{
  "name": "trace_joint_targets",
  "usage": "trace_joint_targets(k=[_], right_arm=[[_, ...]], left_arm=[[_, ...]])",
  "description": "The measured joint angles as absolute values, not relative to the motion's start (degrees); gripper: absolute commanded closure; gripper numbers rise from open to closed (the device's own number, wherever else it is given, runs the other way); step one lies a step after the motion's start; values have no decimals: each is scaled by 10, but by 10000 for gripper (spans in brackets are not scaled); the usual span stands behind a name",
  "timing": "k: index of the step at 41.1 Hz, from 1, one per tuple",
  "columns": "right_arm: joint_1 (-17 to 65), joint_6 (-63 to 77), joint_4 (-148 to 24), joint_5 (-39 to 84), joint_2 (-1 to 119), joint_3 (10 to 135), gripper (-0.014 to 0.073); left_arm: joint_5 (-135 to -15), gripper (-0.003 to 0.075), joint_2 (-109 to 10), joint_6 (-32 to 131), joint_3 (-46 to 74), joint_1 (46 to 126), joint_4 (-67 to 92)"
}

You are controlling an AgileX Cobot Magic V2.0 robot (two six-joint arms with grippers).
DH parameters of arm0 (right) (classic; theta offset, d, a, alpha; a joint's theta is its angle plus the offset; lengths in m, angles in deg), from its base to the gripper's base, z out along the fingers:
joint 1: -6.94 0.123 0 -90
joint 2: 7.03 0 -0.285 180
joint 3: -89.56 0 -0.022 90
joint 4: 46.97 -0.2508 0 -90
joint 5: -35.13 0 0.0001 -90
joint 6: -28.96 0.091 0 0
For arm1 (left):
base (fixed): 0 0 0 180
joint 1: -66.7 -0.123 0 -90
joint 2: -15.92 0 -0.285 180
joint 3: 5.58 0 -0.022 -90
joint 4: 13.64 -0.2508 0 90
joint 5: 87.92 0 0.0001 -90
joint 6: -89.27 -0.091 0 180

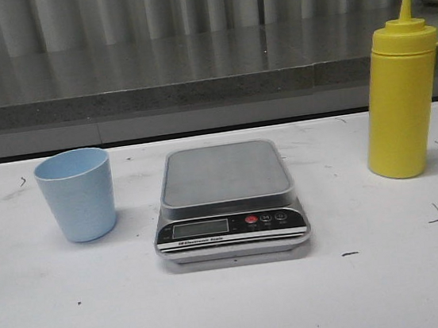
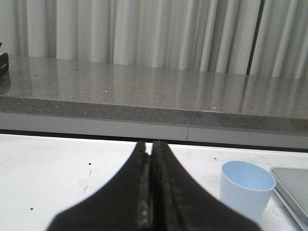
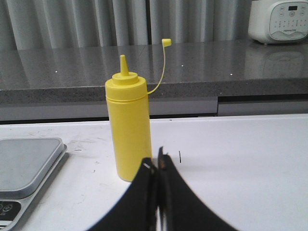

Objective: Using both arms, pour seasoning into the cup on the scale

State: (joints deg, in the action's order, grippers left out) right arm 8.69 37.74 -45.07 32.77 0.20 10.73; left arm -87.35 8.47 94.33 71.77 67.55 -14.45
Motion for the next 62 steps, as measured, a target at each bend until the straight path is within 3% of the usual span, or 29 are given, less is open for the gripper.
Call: trace_joint_targets(k=[39,49,62], right_arm=[[87,377,-451,339,2,120,662],[87,374,-445,234,13,246,662],[87,368,-429,80,171,445,662]], left_arm=[[-907,740,85,943,712,675,-143],[-780,740,72,943,554,675,-136],[-582,740,-79,944,347,675,-136]])
